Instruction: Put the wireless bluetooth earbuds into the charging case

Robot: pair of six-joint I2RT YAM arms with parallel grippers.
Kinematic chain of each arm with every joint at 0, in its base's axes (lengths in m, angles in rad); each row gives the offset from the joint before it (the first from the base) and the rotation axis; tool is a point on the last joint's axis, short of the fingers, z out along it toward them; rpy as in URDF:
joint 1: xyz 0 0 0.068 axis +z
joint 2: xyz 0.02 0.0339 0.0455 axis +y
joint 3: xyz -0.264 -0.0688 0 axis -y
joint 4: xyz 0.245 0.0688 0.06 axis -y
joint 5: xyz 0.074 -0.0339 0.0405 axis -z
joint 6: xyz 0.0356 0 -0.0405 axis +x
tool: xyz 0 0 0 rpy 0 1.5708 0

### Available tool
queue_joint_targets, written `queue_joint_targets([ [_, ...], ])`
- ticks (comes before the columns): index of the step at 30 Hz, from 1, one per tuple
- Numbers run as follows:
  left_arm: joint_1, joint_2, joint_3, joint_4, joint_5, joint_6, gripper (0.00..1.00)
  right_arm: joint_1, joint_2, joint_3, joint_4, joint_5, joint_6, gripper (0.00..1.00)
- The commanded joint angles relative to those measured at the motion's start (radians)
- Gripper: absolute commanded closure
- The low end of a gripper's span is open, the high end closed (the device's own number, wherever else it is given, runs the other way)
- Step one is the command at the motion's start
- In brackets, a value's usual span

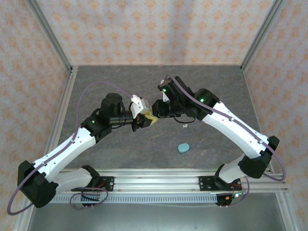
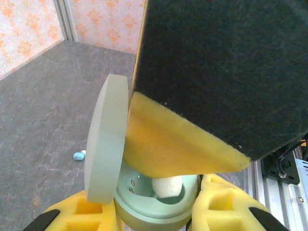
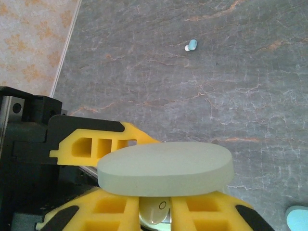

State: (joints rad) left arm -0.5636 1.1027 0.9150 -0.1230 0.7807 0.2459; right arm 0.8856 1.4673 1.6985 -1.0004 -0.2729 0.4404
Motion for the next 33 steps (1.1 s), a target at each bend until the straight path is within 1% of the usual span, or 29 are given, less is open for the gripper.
queue_joint_targets([
  [1, -0.011, 0.001, 0.044, 0.050, 0.015, 0.020, 1.00, 0.007, 0.006, 0.027, -0.057, 0.021, -0.009, 0.78],
  [7, -0.012, 0.002, 0.045, 0.049, 0.014, 0.022, 1.00, 0.007, 0.005, 0.023, -0.036, -0.006, -0.003, 0.72],
  [33, -0.013, 0.000, 0.039, 0.037, 0.008, 0.033, 1.00, 0.007, 0.027, 0.065, -0.017, -0.018, 0.009, 0.69],
])
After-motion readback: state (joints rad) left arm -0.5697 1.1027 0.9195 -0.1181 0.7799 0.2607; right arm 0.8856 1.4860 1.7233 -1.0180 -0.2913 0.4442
